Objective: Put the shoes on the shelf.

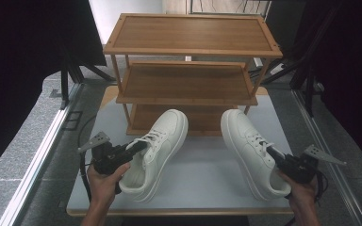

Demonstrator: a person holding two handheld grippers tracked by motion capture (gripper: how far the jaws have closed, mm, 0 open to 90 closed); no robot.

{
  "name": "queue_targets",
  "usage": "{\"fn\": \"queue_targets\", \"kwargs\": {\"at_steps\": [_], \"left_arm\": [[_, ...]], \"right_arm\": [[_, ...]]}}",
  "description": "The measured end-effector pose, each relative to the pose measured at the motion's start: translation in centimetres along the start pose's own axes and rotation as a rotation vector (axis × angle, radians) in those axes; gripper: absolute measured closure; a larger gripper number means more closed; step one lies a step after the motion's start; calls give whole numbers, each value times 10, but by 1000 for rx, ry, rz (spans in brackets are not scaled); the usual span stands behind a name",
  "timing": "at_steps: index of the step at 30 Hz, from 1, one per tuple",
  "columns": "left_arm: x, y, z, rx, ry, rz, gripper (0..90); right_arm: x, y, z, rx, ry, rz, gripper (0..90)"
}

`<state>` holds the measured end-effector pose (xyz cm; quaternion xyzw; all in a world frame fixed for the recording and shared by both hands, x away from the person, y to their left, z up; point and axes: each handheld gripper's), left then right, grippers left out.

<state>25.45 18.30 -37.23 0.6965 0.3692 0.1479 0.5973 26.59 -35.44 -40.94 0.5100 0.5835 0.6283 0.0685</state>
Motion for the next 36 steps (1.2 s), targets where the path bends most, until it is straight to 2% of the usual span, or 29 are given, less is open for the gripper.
{"fn": "queue_targets", "kwargs": {"at_steps": [3, 4, 7, 10, 13, 14, 15, 17, 19, 20, 26, 30, 34, 36], "left_arm": [[-2, 5, 1, -17, -9, 5, 815], [-3, 7, 1, -26, -15, 5, 815], [-4, 12, 1, -45, -27, 11, 814], [-4, 19, 2, -63, -34, 14, 814], [-5, 24, 1, -80, -37, 16, 814], [-5, 25, 1, -83, -38, 18, 814], [-4, 27, 0, -86, -42, 21, 814], [-3, 30, -3, -93, -40, 20, 814], [-2, 34, -4, -98, -37, 18, 814], [-1, 36, -5, -100, -33, 17, 814], [4, 51, -2, -127, -20, -4, 814], [6, 59, 2, -137, -25, -20, 814], [8, 65, 6, -143, -30, -39, 814], [9, 68, 8, -143, -34, -47, 814]], "right_arm": [[10, 5, -4, -57, -19, -18, 845], [10, 5, -4, -57, -19, -18, 845], [19, 11, -5, -97, 12, -18, 845], [24, 13, -3, -99, 24, -23, 845], [35, 19, 1, -92, 28, -32, 845], [41, 23, 5, -93, 9, -29, 844], [41, 23, 5, -93, 9, -29, 844], [51, 28, 8, -107, -23, -53, 842], [56, 33, 11, -123, -29, -66, 843], [61, 40, 15, -139, -23, -57, 843], [69, 52, 24, -151, -12, -54, 842], [74, 52, 37, -149, -19, -19, 838], [80, 53, 47, -146, -32, -50, 838], [82, 55, 51, -150, -33, -41, 837]]}}
Point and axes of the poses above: each handheld gripper's, and its own axes: z roughly forward along the jaws, y roughly out of its top, x roughly to its left, and after that the axes turned 13 degrees about z, right-handed
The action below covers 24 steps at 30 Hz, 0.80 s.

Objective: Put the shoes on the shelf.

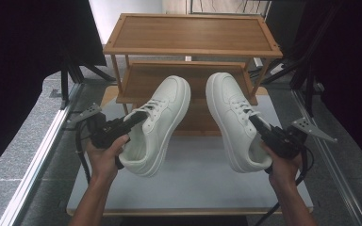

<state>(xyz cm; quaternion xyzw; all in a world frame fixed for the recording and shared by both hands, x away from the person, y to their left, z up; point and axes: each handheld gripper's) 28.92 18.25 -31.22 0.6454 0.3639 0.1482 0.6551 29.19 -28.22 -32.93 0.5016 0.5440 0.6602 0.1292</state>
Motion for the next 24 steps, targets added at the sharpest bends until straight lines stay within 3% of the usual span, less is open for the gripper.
{"fn": "queue_targets", "kwargs": {"at_steps": [10, 24], "left_arm": [[4, 18, 8, -14, 48, 32, 809], [13, 27, 25, -23, 49, -30, 812]], "right_arm": [[4, 7, 16, -23, -14, 52, 834], [15, 21, 35, -3, -15, 57, 826]]}}
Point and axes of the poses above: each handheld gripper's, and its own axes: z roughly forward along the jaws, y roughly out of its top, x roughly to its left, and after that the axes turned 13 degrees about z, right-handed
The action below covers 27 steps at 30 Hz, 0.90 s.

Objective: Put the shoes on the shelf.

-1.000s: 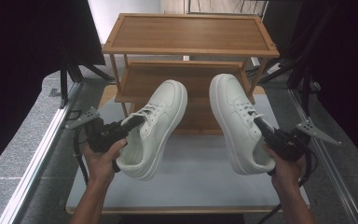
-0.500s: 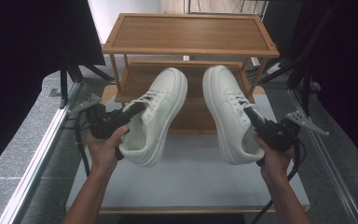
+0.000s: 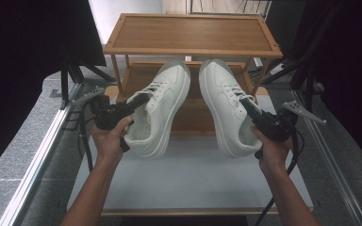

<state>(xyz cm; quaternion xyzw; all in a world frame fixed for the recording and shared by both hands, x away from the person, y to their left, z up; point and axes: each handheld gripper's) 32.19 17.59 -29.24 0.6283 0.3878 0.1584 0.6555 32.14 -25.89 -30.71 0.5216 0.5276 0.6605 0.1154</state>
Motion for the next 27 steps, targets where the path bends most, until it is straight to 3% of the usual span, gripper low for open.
{"fn": "queue_targets", "kwargs": {"at_steps": [9, 19, 24, 27], "left_arm": [[-1, 5, 11, -7, 32, -3, 811], [-6, 13, 32, 2, 46, 22, 811], [-8, 11, 41, -8, 74, 15, 810], [-7, 12, 45, -6, 82, 10, 811]], "right_arm": [[3, 9, 7, 2, -13, 11, 822], [2, 24, 21, 15, -40, 12, 815], [0, 26, 26, 5, -37, 49, 815], [0, 26, 30, 13, -48, 46, 815]]}}
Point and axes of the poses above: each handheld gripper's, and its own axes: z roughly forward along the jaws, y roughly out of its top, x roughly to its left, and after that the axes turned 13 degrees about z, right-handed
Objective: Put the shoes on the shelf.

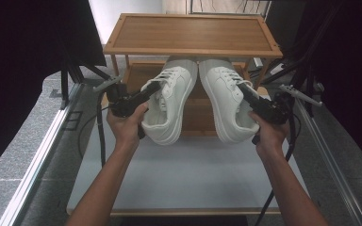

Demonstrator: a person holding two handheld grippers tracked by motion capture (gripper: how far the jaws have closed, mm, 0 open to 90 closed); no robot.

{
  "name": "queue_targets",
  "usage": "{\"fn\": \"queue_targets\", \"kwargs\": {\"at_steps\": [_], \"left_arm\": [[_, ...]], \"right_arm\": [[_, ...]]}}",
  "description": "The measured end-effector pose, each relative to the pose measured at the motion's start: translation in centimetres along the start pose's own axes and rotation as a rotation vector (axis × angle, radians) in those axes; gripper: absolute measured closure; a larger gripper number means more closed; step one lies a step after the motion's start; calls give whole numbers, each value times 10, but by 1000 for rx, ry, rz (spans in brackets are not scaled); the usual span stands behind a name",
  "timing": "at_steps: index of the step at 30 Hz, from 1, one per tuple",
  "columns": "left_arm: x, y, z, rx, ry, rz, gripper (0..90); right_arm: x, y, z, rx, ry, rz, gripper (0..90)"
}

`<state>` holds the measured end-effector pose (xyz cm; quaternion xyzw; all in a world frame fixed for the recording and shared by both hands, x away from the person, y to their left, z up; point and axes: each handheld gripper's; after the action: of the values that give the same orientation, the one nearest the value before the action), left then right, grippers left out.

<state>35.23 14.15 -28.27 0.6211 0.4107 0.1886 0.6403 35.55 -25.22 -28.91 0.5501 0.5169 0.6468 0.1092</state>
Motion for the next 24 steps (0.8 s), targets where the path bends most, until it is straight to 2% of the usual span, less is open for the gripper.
{"fn": "queue_targets", "kwargs": {"at_steps": [5, 9, 15, 20, 24], "left_arm": [[3, 4, 5, 2, 9, 4, 810], [7, 7, 10, -2, 28, -10, 810], [11, 9, 22, 14, 62, -7, 809], [16, 9, 30, 19, 88, -23, 809], [21, 8, 38, 17, 109, -41, 806]], "right_arm": [[1, 1, 7, 6, -17, -3, 812], [2, 4, 15, 5, -31, 4, 812], [4, 9, 30, -6, -44, 64, 811], [7, 10, 43, 2, -75, 43, 811], [6, 10, 50, 1, -81, 48, 809]]}}
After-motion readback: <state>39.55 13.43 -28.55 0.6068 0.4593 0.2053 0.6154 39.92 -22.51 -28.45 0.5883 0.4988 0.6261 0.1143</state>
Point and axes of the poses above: each handheld gripper's, and its own axes: z roughly forward along the jaws, y roughly out of its top, x roughly to its left, and after that the axes turned 13 degrees about z, right-handed
